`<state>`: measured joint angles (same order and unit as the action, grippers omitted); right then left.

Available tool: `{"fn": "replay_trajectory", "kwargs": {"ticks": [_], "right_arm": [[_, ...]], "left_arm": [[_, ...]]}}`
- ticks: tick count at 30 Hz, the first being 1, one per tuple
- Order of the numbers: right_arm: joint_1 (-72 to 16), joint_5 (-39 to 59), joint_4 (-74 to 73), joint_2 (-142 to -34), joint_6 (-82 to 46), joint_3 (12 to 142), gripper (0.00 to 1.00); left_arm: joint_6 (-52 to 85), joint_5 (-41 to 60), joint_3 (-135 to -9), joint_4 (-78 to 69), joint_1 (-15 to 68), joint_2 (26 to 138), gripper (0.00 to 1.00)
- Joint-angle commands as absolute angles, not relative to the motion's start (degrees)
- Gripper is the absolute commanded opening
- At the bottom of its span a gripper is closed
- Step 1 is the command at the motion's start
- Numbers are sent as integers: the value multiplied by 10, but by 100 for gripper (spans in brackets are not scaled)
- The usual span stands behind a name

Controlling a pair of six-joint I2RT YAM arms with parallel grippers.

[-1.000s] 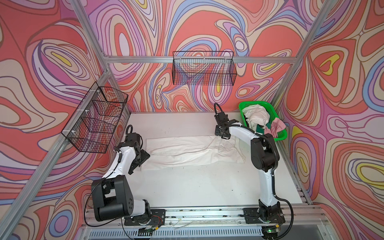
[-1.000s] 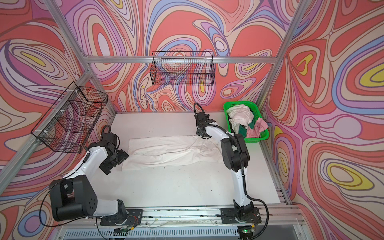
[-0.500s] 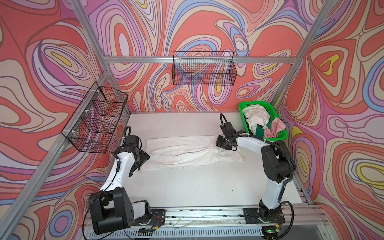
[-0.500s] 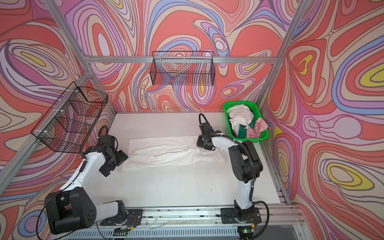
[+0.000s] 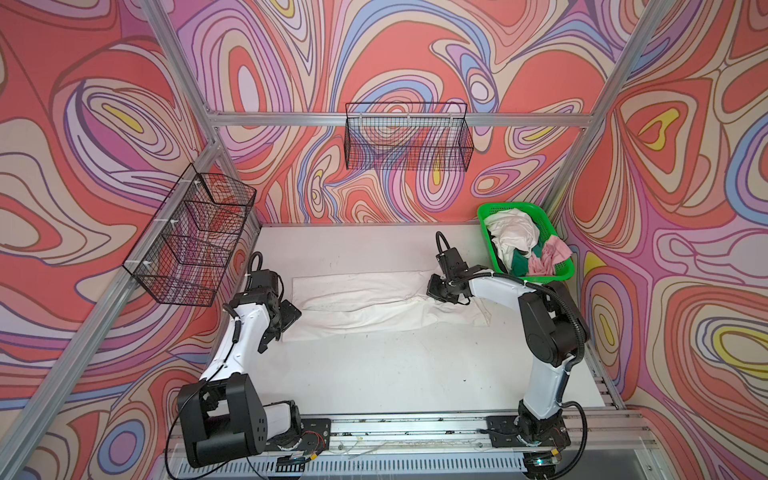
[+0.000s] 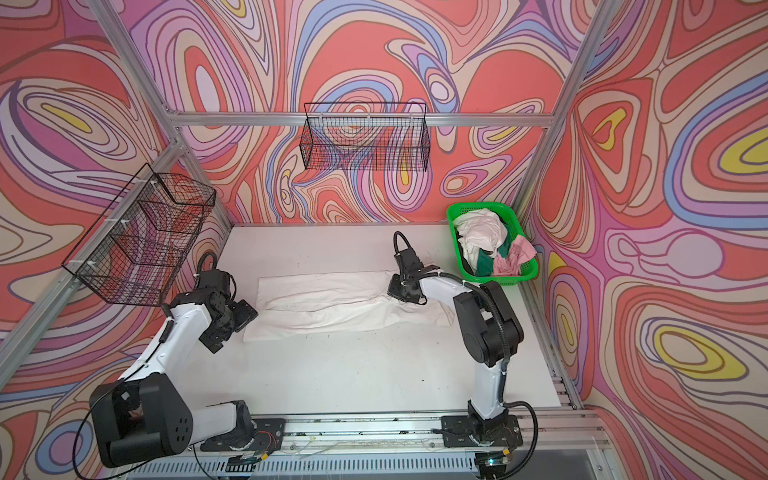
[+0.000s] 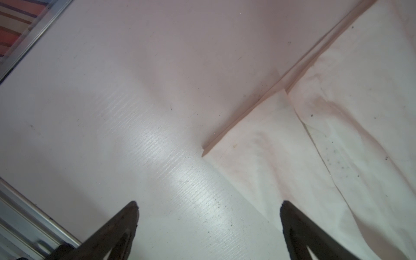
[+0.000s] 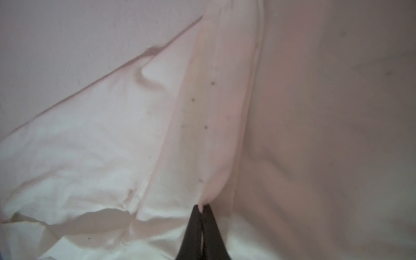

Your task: Fold and stack the t-shirts

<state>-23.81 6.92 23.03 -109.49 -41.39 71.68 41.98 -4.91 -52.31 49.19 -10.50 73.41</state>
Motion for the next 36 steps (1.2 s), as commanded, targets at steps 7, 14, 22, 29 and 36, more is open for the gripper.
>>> {"fn": "replay_trajectory", "kwargs": {"ticks": [7,14,22,29,36], "right_arm": [[-267,73,257,-1162,-418,826,0],[-294,65,281,-1222,-421,911,0],[-324,47,323,-1289,-419,1011,0],[-327,32,346,-1307,-416,1042,20],[-316,-14,364,-1232,-386,1019,43]], "left_arm": [[416,-46,-516,489,-108,739,100],[417,-44,-515,487,-108,739,100],[417,-40,-516,486,-108,744,100],[415,-30,-516,483,-107,752,100],[411,-15,-513,479,-108,756,100]]}}
